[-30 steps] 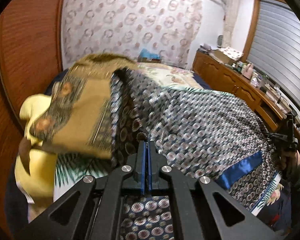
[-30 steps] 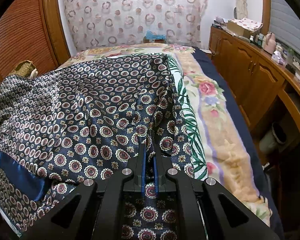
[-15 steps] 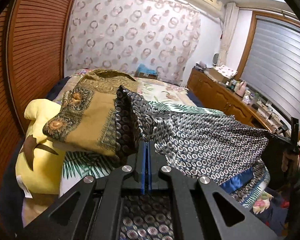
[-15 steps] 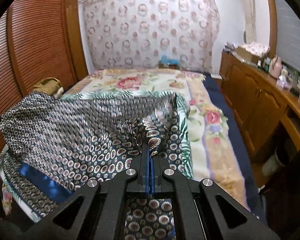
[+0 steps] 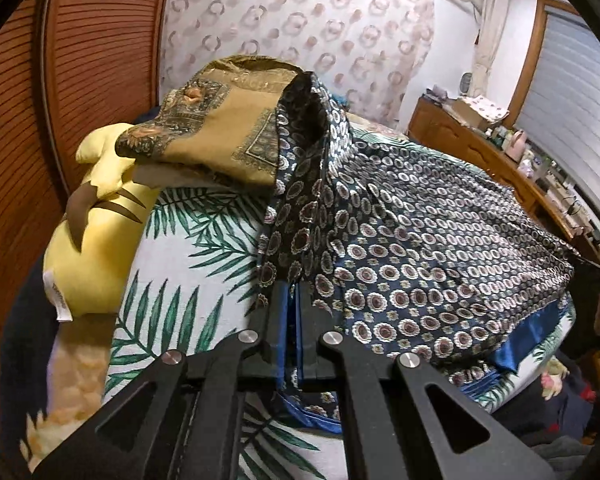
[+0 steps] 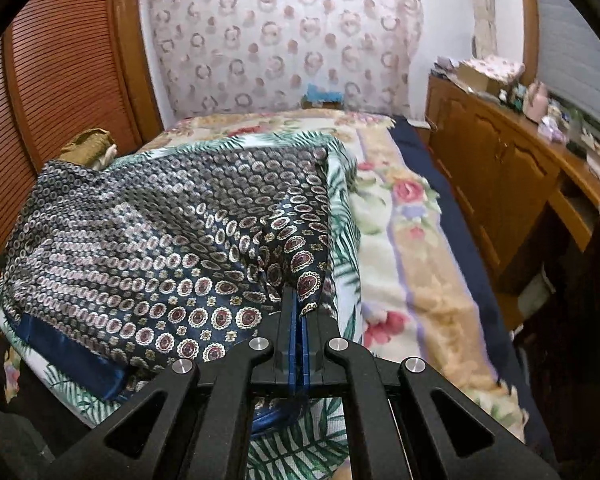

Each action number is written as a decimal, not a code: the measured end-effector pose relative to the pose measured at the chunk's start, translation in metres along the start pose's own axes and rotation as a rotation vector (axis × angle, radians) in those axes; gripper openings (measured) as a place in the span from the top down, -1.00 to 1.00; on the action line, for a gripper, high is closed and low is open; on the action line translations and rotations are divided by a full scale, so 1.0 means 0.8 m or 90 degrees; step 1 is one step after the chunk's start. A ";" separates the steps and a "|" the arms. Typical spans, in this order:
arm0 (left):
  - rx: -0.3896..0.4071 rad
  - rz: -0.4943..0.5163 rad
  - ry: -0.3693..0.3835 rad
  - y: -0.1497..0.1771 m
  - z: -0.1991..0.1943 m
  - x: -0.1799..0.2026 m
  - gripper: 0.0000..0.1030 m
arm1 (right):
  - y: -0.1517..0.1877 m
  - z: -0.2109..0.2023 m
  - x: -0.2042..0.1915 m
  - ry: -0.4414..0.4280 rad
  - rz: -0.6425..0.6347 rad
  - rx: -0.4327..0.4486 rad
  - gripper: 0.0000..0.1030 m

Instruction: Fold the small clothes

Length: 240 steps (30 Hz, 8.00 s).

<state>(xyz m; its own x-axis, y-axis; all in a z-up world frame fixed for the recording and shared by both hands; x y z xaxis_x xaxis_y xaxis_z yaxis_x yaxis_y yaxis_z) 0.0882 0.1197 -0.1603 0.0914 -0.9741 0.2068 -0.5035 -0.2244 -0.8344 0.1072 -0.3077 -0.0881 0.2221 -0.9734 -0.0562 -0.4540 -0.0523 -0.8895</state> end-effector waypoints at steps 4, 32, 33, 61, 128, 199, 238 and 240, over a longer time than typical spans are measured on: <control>0.012 0.011 0.000 -0.006 -0.005 0.004 0.92 | -0.007 0.000 -0.010 -0.003 -0.002 0.016 0.99; -0.042 -0.015 -0.007 0.011 0.037 -0.011 0.23 | 0.039 0.021 -0.170 -0.099 -0.075 0.026 -0.11; -0.042 -0.014 -0.007 0.011 0.037 -0.011 0.23 | 0.040 0.027 -0.170 -0.098 -0.080 0.021 -0.11; 0.077 0.106 0.280 -0.127 0.004 0.269 0.93 | 0.040 0.013 -0.110 -0.069 -0.040 0.012 -0.12; -0.034 0.240 0.195 -0.082 0.147 0.226 -0.37 | -0.034 0.177 -0.243 -0.233 -0.157 -0.081 -0.12; -0.142 0.298 0.207 -0.039 0.207 0.273 -0.85 | -0.148 0.337 -0.078 0.003 -0.086 -0.097 0.83; -0.085 0.207 0.241 0.009 0.056 0.271 -0.85 | 0.000 0.058 -0.049 0.051 -0.059 0.036 0.94; -0.094 0.203 0.242 0.016 0.054 0.271 -0.85 | 0.002 0.051 -0.036 0.042 -0.017 0.043 0.93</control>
<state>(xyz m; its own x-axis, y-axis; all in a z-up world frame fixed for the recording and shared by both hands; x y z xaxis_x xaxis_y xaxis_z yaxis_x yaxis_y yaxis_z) 0.1389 -0.0959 -0.1485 -0.3919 -0.9080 0.1483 -0.5741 0.1153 -0.8106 0.1349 -0.2706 -0.1067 0.1752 -0.9845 -0.0041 -0.3887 -0.0653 -0.9191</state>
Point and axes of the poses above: each gripper's, at about its wrist camera, not at the fingertips, and z roughly the way its jaws point, x to its right, y to its underside, the point moved 7 cm from there along z, roughly the way its jaws point, and after that the axes turned 12 degrees about x, right-handed, at the moved point
